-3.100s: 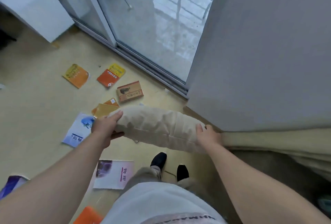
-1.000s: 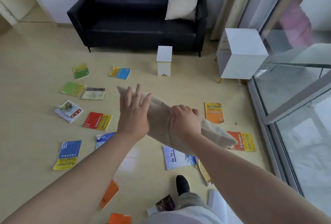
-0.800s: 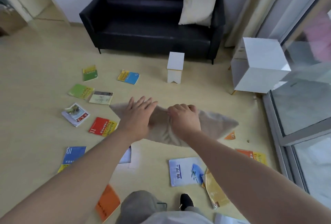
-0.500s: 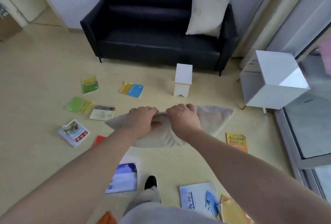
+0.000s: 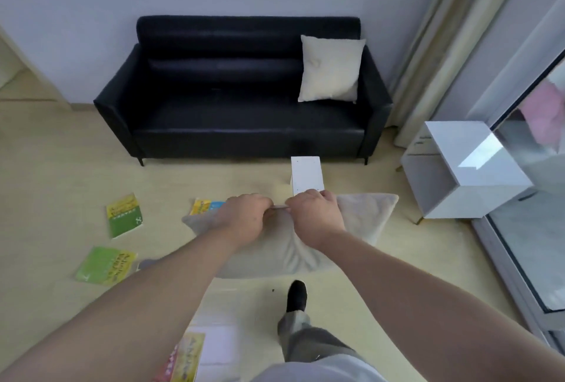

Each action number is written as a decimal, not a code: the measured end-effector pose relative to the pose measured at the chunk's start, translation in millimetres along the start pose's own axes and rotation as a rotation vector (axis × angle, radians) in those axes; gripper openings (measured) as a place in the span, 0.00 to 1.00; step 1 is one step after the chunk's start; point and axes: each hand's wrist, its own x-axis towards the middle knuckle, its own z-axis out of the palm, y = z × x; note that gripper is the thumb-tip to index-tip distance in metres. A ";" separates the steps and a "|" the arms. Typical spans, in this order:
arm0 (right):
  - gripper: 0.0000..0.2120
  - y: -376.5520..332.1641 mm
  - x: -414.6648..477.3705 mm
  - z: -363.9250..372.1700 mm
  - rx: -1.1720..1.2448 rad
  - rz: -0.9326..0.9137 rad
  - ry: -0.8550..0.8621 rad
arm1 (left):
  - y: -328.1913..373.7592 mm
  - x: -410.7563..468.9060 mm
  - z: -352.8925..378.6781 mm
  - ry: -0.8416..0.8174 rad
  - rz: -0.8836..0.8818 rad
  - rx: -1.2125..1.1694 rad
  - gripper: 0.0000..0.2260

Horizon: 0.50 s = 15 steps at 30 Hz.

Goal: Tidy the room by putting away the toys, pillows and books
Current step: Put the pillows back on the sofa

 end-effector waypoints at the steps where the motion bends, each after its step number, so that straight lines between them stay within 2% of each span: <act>1: 0.09 6.2 24.4 0.3 -0.002 0.005 -0.013 | -8.9 22.8 -3.8 -0.001 0.011 0.022 0.10; 5: 0.12 33.7 133.6 -3.3 0.097 0.007 -0.059 | -47.0 119.2 -19.9 0.008 0.013 0.054 0.11; 8: 0.14 46.5 203.1 -11.5 0.106 -0.025 -0.162 | -75.0 170.0 -34.1 0.007 -0.029 0.062 0.10; 15: 0.27 65.7 365.1 -29.1 0.143 -0.008 -0.267 | -156.1 291.1 -79.9 0.006 -0.060 0.069 0.09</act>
